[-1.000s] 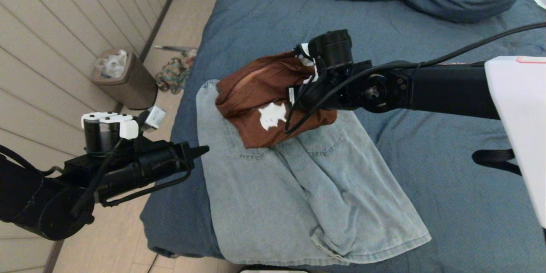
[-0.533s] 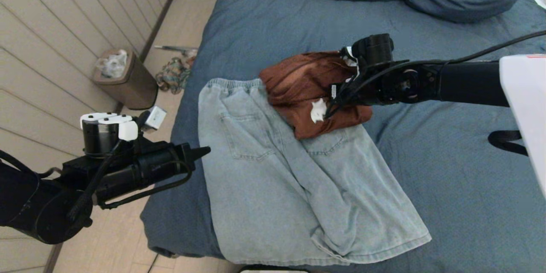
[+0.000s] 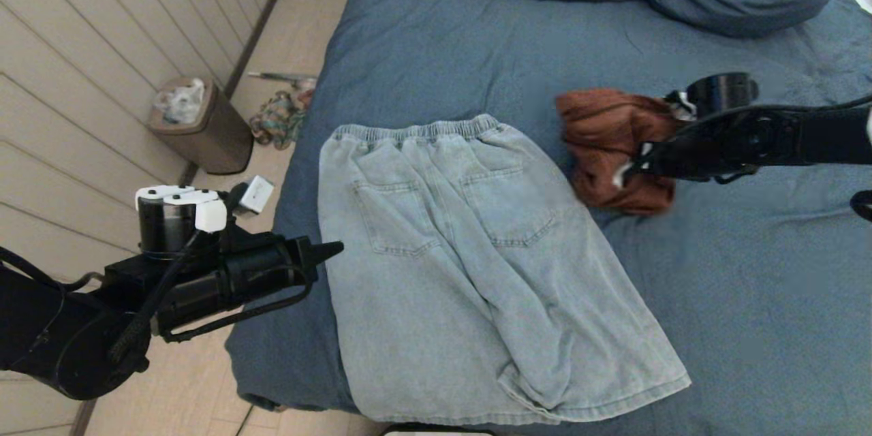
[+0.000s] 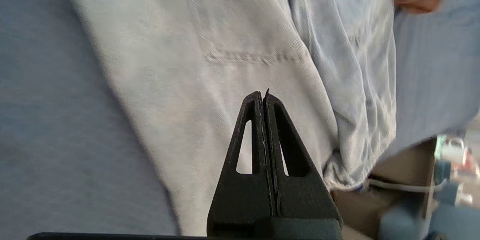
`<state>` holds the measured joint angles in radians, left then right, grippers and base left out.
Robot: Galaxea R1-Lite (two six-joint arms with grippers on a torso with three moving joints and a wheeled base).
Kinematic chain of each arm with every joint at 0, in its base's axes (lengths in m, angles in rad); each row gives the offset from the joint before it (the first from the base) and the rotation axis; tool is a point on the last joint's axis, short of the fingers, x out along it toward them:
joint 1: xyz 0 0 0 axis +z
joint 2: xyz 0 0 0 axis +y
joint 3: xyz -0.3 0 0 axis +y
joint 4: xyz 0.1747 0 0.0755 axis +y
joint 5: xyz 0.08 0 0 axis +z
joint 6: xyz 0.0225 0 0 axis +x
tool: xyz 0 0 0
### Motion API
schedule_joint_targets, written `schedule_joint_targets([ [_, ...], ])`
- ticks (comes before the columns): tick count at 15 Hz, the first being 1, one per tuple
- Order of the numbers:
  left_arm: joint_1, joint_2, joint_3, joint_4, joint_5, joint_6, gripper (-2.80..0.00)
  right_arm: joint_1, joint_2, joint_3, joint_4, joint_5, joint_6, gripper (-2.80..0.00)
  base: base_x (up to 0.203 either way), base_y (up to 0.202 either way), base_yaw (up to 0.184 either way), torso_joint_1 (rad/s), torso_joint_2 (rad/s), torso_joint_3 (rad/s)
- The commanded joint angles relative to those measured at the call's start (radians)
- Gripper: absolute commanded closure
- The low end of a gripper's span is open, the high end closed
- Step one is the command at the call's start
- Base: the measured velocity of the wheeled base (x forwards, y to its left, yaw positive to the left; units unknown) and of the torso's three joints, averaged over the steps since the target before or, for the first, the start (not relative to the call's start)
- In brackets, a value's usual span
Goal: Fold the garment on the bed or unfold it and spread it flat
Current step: Fold the blue shorts
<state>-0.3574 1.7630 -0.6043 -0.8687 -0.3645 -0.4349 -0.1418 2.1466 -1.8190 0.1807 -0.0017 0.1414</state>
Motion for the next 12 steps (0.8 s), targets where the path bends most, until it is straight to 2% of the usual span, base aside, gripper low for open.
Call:
schedule_joint_targets([
  [1, -0.016, 0.009, 0.006, -0.006, -0.002, -0.002, 0.0, -0.158, -0.013, -0.003, 0.018, 0.051, -0.008, 0.0, 0.0, 0.0, 0.0, 0.0, 0.0, 0.0],
  [3, -0.035, 0.012, 0.01, -0.006, -0.001, -0.002, 0.0, -0.247, -0.036, -0.008, 0.033, 0.11, -0.029, 0.0, 0.0, 0.0, 0.0, 0.0, 0.0, 0.0],
  [6, -0.043, 0.012, 0.012, -0.006, -0.001, -0.004, 0.0, -0.302, -0.072, -0.01, 0.036, 0.147, -0.042, 0.0, 0.0, 0.0, 0.0, 0.0, 0.0, 0.0],
  [12, -0.046, 0.012, 0.015, -0.007, 0.002, -0.002, 0.0, -0.32, -0.106, -0.014, 0.064, 0.183, -0.043, 0.0, 0.0, 0.0, 0.0, 0.0, 0.0, 0.0],
])
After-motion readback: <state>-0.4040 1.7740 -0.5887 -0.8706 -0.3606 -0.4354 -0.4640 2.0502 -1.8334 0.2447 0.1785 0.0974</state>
